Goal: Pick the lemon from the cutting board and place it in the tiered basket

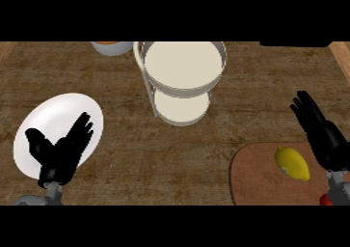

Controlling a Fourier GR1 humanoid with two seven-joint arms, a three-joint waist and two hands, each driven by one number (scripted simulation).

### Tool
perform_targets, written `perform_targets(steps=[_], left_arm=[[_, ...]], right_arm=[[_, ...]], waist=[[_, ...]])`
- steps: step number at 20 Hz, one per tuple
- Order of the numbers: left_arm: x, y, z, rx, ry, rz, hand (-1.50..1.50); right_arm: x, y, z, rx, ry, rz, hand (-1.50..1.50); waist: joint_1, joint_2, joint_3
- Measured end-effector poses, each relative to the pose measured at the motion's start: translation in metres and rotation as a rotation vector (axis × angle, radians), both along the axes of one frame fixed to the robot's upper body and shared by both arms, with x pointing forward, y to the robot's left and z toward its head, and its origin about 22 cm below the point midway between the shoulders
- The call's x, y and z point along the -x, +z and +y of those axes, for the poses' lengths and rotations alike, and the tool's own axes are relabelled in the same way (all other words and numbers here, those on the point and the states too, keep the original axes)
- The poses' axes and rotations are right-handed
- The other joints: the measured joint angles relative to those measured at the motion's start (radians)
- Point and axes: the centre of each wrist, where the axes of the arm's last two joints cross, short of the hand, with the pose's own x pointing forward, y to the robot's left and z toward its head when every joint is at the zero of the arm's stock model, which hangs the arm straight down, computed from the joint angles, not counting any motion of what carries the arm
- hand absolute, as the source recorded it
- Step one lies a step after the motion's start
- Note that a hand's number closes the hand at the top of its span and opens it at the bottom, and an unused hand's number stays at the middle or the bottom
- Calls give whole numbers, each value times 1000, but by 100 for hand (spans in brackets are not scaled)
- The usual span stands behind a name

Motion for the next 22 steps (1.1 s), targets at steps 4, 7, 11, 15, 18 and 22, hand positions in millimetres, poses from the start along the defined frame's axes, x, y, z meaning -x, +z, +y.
perform_targets(steps=[4,7,11,15,18,22], left_arm=[[-5,13,11,-49,-7,-57,0],[-12,26,19,-115,-19,-126,0],[-14,37,23,-142,-42,-173,0],[-8,43,23,-151,-73,-195,0],[-8,41,20,-155,-71,-204,0],[-7,44,24,-159,-66,-206,0]], right_arm=[[1,16,28,-24,205,-122,150],[-2,41,34,69,324,-237,150],[16,21,27,132,78,-190,-150],[43,22,27,196,24,-254,-150],[51,43,15,314,34,-314,-150],[56,80,-11,595,53,-312,-150]], waist=[[-10,-26,16],[-27,-44,16],[-35,-41,21],[-26,-38,24],[-30,-37,24],[-34,-40,21]])
